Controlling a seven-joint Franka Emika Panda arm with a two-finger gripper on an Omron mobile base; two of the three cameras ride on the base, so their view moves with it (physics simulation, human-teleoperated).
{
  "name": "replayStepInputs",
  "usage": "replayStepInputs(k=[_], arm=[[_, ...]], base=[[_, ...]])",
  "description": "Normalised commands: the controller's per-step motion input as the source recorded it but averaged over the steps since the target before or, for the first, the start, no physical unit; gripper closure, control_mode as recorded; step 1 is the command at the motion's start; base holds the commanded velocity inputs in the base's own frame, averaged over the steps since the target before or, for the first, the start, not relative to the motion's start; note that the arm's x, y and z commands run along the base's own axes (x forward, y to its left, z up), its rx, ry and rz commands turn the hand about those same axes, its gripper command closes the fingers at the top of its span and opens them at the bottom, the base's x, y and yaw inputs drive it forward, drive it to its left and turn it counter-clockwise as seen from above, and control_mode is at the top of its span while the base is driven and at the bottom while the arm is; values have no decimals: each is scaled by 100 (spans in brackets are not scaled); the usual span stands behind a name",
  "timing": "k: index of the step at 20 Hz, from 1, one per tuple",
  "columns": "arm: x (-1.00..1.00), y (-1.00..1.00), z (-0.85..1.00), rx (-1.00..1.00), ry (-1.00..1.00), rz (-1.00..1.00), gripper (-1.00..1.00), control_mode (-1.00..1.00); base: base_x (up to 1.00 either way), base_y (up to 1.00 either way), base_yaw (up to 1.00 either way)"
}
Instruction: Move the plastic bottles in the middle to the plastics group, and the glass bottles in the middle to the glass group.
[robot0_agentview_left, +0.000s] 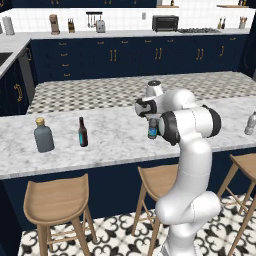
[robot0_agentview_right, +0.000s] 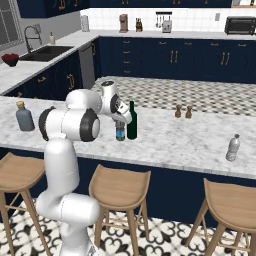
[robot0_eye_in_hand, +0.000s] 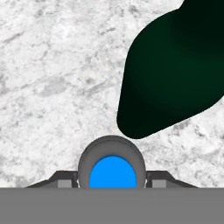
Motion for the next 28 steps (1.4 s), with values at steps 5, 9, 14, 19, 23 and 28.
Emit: replayStepInputs(k=[5,9,14,19,23,28], arm=[[-13,0,0,0,0,0,100,-100],[-56,0,11,0,0,0,100,-100],[-78,0,5,1,-1,0,100,-100],[-47,-38,3,0,0,-6,100,-100],[-36,-98,4,2,0,-19,100,-100],[-14,-100,3,5,2,-19,100,-100]], base=[[0,0,0],[0,0,0],[0,0,0],[0,0,0],[0,0,0],[0,0,0]])
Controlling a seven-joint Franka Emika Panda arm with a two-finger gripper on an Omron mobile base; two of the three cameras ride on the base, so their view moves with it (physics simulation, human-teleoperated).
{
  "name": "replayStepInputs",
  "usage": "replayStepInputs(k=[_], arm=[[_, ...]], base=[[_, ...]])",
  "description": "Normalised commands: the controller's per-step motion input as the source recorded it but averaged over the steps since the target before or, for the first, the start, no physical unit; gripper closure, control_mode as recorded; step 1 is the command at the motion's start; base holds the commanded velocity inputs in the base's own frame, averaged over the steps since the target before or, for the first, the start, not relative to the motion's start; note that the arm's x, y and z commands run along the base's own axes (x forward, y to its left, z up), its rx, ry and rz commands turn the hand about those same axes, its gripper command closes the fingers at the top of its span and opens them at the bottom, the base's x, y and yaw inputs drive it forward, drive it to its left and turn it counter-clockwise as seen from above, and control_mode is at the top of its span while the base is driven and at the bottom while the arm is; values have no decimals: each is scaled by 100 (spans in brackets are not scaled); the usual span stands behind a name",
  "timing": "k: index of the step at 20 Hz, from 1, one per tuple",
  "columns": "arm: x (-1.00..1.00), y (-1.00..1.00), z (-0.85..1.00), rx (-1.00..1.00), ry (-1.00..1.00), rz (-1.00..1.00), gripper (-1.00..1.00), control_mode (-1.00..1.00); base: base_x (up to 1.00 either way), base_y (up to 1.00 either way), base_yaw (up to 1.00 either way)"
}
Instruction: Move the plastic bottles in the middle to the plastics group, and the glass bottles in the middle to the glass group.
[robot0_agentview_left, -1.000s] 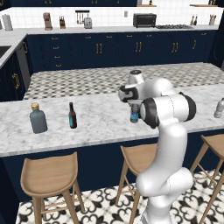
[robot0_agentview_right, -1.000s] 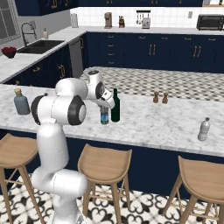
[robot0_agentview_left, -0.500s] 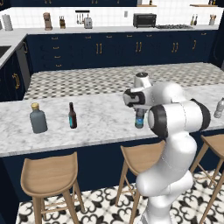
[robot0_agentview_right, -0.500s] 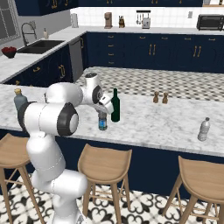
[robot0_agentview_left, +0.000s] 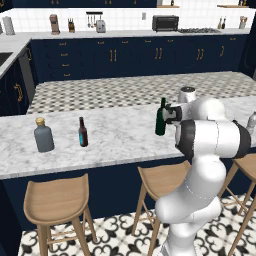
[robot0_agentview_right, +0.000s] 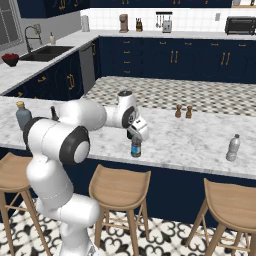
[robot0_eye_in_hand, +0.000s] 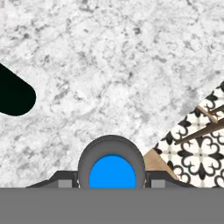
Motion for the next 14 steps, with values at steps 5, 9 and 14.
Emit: replayStepInputs(k=[5,9,14], arm=[[0,-100,10,5,7,-17,100,-100],[0,-100,23,2,8,-14,100,-100],[2,-100,9,3,6,-12,100,-100]], base=[[0,0,0],[0,0,0],[0,0,0]])
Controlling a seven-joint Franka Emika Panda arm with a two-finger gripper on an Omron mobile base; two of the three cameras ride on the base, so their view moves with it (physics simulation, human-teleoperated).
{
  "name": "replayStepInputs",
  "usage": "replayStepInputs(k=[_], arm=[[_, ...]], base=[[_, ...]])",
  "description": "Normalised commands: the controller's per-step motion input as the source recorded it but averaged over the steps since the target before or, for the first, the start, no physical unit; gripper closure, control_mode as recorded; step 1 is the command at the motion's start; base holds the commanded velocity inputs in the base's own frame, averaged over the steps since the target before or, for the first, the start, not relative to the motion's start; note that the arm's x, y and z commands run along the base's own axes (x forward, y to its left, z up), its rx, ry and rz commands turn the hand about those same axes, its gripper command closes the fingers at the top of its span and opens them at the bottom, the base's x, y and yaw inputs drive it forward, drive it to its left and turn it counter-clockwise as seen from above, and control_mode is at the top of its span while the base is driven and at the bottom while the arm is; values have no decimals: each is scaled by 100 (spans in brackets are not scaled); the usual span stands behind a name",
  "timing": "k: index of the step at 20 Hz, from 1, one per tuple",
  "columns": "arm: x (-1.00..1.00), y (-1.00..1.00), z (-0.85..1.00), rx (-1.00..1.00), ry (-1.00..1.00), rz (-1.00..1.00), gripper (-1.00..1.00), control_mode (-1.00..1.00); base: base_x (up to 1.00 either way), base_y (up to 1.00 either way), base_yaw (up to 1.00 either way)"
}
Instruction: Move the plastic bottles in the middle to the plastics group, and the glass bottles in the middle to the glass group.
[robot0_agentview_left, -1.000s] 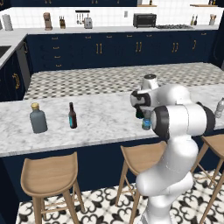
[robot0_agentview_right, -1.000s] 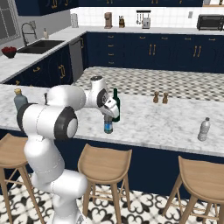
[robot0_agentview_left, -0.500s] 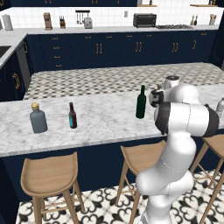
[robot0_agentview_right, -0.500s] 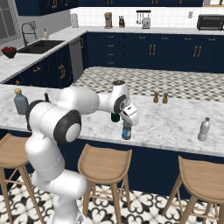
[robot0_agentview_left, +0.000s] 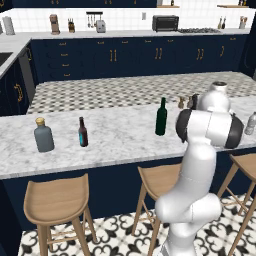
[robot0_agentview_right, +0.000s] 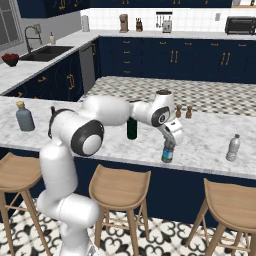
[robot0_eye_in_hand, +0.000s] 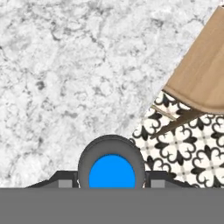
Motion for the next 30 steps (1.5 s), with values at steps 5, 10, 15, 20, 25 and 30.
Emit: replayStepInputs(k=[5,10,15,20,25,30], arm=[[9,-91,0,0,1,-6,100,-100],[21,-55,0,0,3,0,100,-100],[59,-48,1,0,0,0,100,-100],[28,-41,-9,0,0,0,100,-100],[12,-25,-28,-5,0,0,100,-100],[32,-13,-13,-9,0,0,100,-100]], base=[[0,0,0],[0,0,0],[0,0,0],[0,0,0],[0,0,0],[0,0,0]])
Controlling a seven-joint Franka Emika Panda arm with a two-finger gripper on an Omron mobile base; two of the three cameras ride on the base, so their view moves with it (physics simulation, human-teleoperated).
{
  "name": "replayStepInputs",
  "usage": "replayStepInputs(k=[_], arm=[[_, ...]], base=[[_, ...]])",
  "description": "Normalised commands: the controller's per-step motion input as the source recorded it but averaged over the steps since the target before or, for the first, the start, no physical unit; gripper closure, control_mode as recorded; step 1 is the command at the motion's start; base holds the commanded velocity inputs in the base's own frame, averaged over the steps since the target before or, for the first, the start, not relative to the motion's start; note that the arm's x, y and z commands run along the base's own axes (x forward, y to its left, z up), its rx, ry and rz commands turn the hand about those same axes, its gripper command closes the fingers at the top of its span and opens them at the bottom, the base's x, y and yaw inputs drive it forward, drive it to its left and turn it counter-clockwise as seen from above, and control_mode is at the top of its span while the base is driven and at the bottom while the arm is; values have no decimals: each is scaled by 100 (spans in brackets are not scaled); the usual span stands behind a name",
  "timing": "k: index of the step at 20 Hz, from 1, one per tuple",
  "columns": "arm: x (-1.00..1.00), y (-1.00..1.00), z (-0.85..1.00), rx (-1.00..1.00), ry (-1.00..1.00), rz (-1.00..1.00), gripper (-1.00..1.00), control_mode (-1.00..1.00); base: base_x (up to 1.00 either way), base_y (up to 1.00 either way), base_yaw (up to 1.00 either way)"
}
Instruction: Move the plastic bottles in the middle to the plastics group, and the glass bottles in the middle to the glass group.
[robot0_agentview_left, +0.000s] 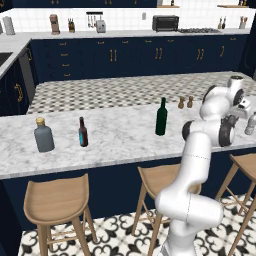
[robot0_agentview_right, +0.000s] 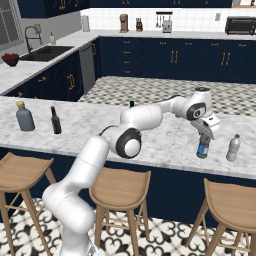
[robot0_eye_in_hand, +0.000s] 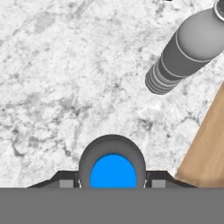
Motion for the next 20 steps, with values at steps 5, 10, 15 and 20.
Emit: replayStepInputs(k=[5,10,15,20], arm=[[12,-8,-9,-3,-2,0,100,-100],[2,-7,-10,-3,-7,0,100,-100],[1,-31,-3,0,-5,0,100,-100],[-1,-35,-5,0,-7,0,100,-100]], base=[[0,0,0],[0,0,0],[0,0,0],[0,0,0]])
